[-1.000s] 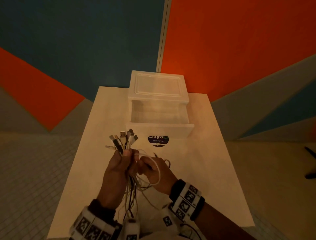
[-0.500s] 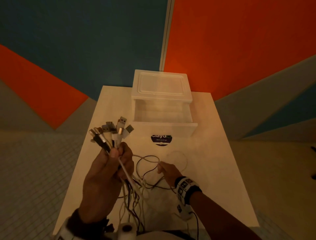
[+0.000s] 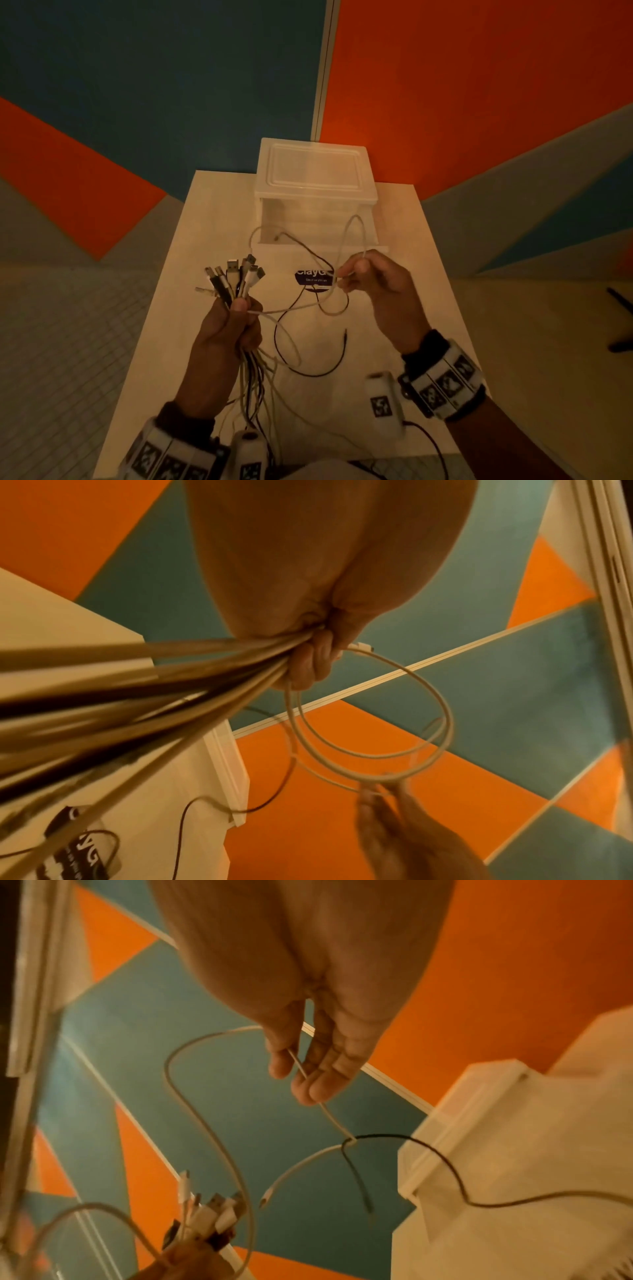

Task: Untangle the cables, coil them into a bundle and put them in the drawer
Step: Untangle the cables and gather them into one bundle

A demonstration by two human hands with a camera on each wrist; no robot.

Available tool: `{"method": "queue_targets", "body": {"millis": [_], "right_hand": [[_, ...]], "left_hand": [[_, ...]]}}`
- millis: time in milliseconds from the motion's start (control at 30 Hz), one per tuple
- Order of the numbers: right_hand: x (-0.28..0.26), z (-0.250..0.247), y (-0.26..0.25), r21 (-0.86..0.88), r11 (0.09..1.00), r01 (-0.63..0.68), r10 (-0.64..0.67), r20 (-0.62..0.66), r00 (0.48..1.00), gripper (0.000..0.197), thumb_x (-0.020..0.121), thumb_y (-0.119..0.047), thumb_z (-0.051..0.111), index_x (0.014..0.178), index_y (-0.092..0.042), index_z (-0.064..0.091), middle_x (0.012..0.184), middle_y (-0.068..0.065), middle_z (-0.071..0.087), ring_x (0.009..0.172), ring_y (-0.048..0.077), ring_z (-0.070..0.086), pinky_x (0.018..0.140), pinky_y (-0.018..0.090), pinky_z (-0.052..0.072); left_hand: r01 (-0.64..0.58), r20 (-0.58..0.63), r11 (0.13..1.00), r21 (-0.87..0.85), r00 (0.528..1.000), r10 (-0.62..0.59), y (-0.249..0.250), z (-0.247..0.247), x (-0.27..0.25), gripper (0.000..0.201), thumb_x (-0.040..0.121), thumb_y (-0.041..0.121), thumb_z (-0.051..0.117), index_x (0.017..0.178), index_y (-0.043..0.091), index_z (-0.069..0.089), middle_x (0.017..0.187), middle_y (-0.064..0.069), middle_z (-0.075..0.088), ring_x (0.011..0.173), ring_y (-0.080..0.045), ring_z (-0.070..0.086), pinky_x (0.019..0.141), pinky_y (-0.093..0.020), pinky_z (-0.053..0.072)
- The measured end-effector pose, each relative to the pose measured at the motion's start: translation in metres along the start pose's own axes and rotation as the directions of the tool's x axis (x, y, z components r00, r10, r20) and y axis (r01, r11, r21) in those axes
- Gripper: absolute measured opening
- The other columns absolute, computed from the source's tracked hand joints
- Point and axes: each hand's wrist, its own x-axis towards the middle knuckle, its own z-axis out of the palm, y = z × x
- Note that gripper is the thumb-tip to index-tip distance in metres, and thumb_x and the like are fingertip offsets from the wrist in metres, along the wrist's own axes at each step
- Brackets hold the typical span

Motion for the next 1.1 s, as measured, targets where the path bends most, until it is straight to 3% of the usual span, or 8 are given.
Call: {"method": "queue_targets", "body": {"millis": [167, 400, 500, 600, 767, 833, 967, 1100], "right_hand": [[-0.029, -0.027, -0.041, -0.125, 0.986, 0.107, -0.115, -0.058, 0.992, 0.024, 0.098, -0.013, 0.042, 0.087, -0.007, 0.063, 0.072, 0.002, 0.058, 0.065, 0.016, 0.052, 0.063, 0.024, 0.044], [-0.06, -0.062, -0.053, -0.261, 0.961, 0.089, -0.091, 0.004, 0.996, 0.024, 0.097, -0.016, 0.043, 0.087, -0.019, 0.065, 0.064, 0.004, 0.053, 0.06, 0.017, 0.048, 0.058, 0.024, 0.041], [-0.057, -0.061, -0.045, -0.295, 0.956, 0.005, 0.022, 0.087, 0.996, 0.022, 0.1, -0.016, 0.046, 0.086, -0.013, 0.064, 0.071, 0.005, 0.059, 0.062, 0.02, 0.054, 0.06, 0.029, 0.046], [-0.052, -0.052, -0.032, -0.254, 0.967, -0.016, 0.011, -0.021, 1.0, 0.024, 0.1, -0.01, 0.045, 0.082, -0.005, 0.061, 0.077, 0.008, 0.062, 0.064, 0.027, 0.058, 0.063, 0.037, 0.05], [-0.047, -0.044, -0.034, -0.284, 0.958, -0.038, 0.046, 0.022, 0.999, 0.021, 0.099, -0.009, 0.048, 0.083, -0.008, 0.062, 0.066, 0.008, 0.061, 0.053, 0.019, 0.054, 0.057, 0.03, 0.047], [-0.044, -0.036, -0.037, -0.344, 0.939, -0.025, 0.063, 0.1, 0.993, 0.02, 0.098, -0.011, 0.051, 0.082, -0.011, 0.063, 0.063, 0.004, 0.059, 0.053, 0.01, 0.053, 0.055, 0.024, 0.045], [-0.041, 0.003, -0.024, -0.37, 0.929, -0.001, 0.095, 0.235, 0.967, 0.021, 0.099, -0.015, 0.053, 0.079, -0.014, 0.06, 0.062, -0.003, 0.054, 0.057, 0.006, 0.05, 0.058, 0.024, 0.042], [-0.045, 0.039, 0.004, -0.459, 0.888, 0.028, 0.16, 0.366, 0.917, 0.025, 0.099, -0.016, 0.048, 0.075, -0.018, 0.053, 0.066, -0.007, 0.052, 0.061, 0.006, 0.046, 0.061, 0.024, 0.038]], "left_hand": [[-0.008, -0.025, 0.999, 0.032, 1.0, 0.009, -0.004, -0.006, 0.004, 0.033, 0.095, 0.023, 0.042, 0.073, 0.026, 0.066, 0.075, -0.009, 0.031, 0.053, -0.01, 0.029, 0.049, -0.022, 0.032], [0.017, -0.034, 1.0, 0.025, 0.999, -0.016, -0.003, -0.007, 0.004, 0.041, 0.1, 0.017, 0.038, 0.071, 0.026, 0.066, 0.075, -0.008, 0.033, 0.056, -0.013, 0.028, 0.051, -0.025, 0.029], [0.02, -0.042, 0.999, 0.043, 0.999, -0.018, -0.005, -0.006, 0.005, 0.044, 0.101, 0.015, 0.036, 0.072, 0.026, 0.066, 0.077, -0.008, 0.036, 0.056, -0.013, 0.029, 0.051, -0.025, 0.03], [0.029, -0.038, 0.999, 0.039, 0.999, -0.028, -0.006, -0.002, 0.005, 0.044, 0.1, 0.016, 0.035, 0.071, 0.026, 0.066, 0.076, -0.008, 0.036, 0.055, -0.013, 0.028, 0.051, -0.025, 0.029], [0.048, -0.027, 0.998, 0.048, 0.999, -0.047, -0.005, -0.002, 0.002, 0.027, 0.093, 0.03, 0.051, 0.071, 0.026, 0.065, 0.074, -0.008, 0.038, 0.054, -0.012, 0.03, 0.051, -0.026, 0.029], [0.05, 0.002, 0.994, 0.094, 0.999, -0.05, -0.006, 0.0, -0.001, 0.025, 0.087, 0.043, 0.058, 0.079, 0.02, 0.065, 0.075, -0.008, 0.047, 0.053, -0.011, 0.033, 0.051, -0.025, 0.032], [0.029, 0.088, 0.982, 0.185, 0.995, -0.046, -0.012, 0.02, -0.003, 0.04, 0.095, 0.037, 0.052, 0.107, 0.0, 0.058, 0.078, -0.001, 0.063, 0.053, -0.01, 0.034, 0.051, -0.024, 0.033], [0.007, 0.101, 0.988, 0.156, 0.995, -0.023, -0.011, 0.032, -0.006, 0.033, 0.1, 0.024, 0.039, 0.118, 0.006, 0.06, 0.081, -0.003, 0.067, 0.054, -0.013, 0.031, 0.054, -0.028, 0.031]]}}
